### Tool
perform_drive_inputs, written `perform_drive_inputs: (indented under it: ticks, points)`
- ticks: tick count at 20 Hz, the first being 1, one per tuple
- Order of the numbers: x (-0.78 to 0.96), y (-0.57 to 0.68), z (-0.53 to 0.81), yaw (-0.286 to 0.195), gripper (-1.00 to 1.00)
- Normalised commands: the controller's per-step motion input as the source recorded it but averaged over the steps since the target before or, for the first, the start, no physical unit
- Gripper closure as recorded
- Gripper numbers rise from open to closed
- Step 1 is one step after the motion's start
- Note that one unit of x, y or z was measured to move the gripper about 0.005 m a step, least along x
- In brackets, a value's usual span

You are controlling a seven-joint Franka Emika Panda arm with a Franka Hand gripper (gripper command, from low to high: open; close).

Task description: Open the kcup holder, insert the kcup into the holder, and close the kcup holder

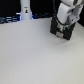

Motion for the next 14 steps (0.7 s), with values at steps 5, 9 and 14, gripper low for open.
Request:
perform_drive_inputs:
  ticks: [5, 9, 14]
  points:
    - [-0.46, 0.42, 0.32, 0.101, -1.00]
    - [0.02, 0.13, 0.94, 0.038, -1.00]
    - [0.03, 0.01, 0.32, -0.025, -1.00]
